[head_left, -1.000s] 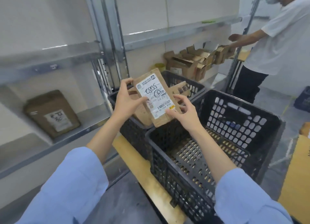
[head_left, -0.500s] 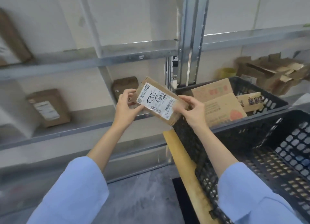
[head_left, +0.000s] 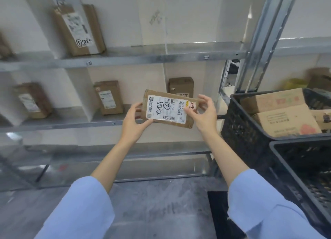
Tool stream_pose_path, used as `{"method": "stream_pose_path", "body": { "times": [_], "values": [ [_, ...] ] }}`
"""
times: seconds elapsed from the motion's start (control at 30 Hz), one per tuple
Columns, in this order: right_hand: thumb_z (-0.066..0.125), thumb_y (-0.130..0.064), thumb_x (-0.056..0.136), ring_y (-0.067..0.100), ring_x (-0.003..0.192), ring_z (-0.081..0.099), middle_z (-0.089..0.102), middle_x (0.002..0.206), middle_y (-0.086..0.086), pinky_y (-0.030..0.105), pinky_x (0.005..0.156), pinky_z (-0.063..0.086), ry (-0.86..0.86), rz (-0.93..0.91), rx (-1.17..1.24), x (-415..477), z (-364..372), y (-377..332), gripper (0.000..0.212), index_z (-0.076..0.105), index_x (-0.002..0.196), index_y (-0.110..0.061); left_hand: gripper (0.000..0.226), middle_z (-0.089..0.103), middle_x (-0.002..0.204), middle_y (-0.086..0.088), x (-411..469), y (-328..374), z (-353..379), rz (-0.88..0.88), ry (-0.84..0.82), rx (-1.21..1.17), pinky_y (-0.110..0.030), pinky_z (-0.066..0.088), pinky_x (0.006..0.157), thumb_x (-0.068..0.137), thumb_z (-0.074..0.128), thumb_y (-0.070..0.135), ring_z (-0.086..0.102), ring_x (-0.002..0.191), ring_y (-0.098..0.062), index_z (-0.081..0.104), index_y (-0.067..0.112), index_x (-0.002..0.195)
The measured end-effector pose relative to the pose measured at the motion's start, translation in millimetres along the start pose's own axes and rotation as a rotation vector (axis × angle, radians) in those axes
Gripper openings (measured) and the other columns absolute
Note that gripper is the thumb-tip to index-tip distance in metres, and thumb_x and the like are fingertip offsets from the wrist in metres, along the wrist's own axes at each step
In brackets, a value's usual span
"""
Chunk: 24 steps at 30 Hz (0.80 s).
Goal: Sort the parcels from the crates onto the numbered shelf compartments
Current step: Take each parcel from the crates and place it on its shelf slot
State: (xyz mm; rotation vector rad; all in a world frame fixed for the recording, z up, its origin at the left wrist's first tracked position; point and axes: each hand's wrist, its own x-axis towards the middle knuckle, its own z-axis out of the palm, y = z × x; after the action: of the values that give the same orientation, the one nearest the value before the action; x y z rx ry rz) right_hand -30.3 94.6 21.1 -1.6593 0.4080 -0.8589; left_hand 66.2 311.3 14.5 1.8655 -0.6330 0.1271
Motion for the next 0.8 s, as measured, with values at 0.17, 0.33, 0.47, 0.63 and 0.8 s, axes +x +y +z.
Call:
{"method": "stream_pose_path", "body": {
  "times": [0.17, 0.33, 0.47, 0.63, 0.8],
  "values": [
    [0.085, -0.004, 0.072, 0.01, 0.109, 0.061, 0.062, 0.119, 0.003, 0.017, 0.088, 0.052, -0.012, 0.018, 0.101, -23.7, 39.2, -15.5, 0.06, 0.054, 0.123, -0.013, 0.05, 0.06, 0.11, 0.012, -17.4, -13.0, -40.5, -0.054, 0.058, -0.081, -0.004, 0.044, 0.075, 0.077, 0.08, 0.005, 0.057, 0.099, 0.003, 0.051, 0.018, 0.115],
    [0.083, -0.004, 0.076, 0.008, 0.114, 0.06, 0.062, 0.117, -0.01, 0.016, 0.092, 0.049, -0.086, -0.044, 0.068, -43.3, 73.6, -26.7, 0.053, 0.054, 0.118, -0.021, 0.057, 0.054, 0.116, 0.016, -34.8, -27.7, -75.4, -0.097, 0.052, -0.096, -0.023, 0.05, 0.091, 0.077, 0.08, 0.007, 0.06, 0.108, -0.019, 0.043, 0.021, 0.118],
    [0.079, -0.001, 0.079, -0.007, 0.115, 0.053, 0.058, 0.124, -0.013, 0.004, 0.093, 0.041, -0.157, -0.077, 0.035, -56.6, 98.0, -36.1, 0.06, 0.051, 0.129, -0.018, 0.077, 0.05, 0.119, 0.018, -46.0, -39.8, -102.9, -0.095, 0.065, -0.085, -0.032, 0.053, 0.089, 0.077, 0.082, 0.01, 0.061, 0.111, -0.019, 0.034, 0.034, 0.133],
    [0.071, 0.007, 0.082, 0.0, 0.126, 0.049, 0.057, 0.136, -0.006, 0.022, 0.112, 0.037, -0.245, -0.126, -0.045, -71.2, 127.4, -47.8, 0.066, 0.05, 0.14, -0.016, 0.074, 0.055, 0.124, 0.008, -53.8, -51.3, -132.4, -0.089, 0.08, -0.087, -0.036, 0.053, 0.093, 0.078, 0.079, 0.004, 0.056, 0.117, -0.011, 0.038, 0.037, 0.13],
    [0.067, 0.003, 0.085, 0.002, 0.121, 0.044, 0.049, 0.133, -0.007, 0.031, 0.109, 0.039, -0.305, -0.191, -0.142, -74.1, 150.6, -56.4, 0.064, 0.052, 0.138, -0.029, 0.059, 0.055, 0.121, 0.004, -63.0, -62.5, -154.6, -0.14, 0.11, -0.118, -0.016, 0.053, 0.072, 0.077, 0.081, 0.006, 0.069, 0.091, -0.01, 0.043, 0.029, 0.116]
  ]
}}
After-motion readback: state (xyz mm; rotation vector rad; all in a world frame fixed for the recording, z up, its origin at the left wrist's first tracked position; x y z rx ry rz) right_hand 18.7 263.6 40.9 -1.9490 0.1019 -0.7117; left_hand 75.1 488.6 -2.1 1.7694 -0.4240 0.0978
